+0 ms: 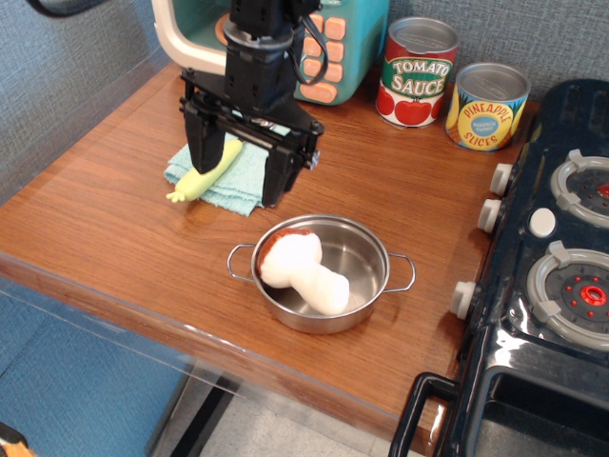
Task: Place the yellow spoon to the left of the blue cloth.
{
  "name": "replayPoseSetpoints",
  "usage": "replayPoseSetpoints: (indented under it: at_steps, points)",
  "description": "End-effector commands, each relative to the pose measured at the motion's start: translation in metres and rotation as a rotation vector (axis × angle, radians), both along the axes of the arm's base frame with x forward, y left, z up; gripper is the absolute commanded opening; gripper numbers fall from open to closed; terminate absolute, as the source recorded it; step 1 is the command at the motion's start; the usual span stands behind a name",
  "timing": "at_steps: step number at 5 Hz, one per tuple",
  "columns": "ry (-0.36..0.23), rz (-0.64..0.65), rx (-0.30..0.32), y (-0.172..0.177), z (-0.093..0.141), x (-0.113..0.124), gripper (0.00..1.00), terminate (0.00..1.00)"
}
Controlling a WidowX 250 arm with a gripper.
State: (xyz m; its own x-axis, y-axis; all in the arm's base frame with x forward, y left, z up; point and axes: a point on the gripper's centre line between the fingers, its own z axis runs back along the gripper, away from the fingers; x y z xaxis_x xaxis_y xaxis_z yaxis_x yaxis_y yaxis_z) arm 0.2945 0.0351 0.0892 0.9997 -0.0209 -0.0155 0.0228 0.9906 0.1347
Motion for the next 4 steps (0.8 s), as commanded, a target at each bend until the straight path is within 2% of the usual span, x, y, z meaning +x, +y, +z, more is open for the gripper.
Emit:
replayPoseSetpoints:
  at_steps: [1,2,4]
  points:
    - [-0.115,-0.069,0.029,0.058,0.004,0.014,1.00,0.00]
    - [-0.084,-0.066,0.054,0.073,-0.011,0.020,1.00,0.00]
    - [-0.026,0.005,0.058,0.096,-0.045,0.032,1.00,0.00]
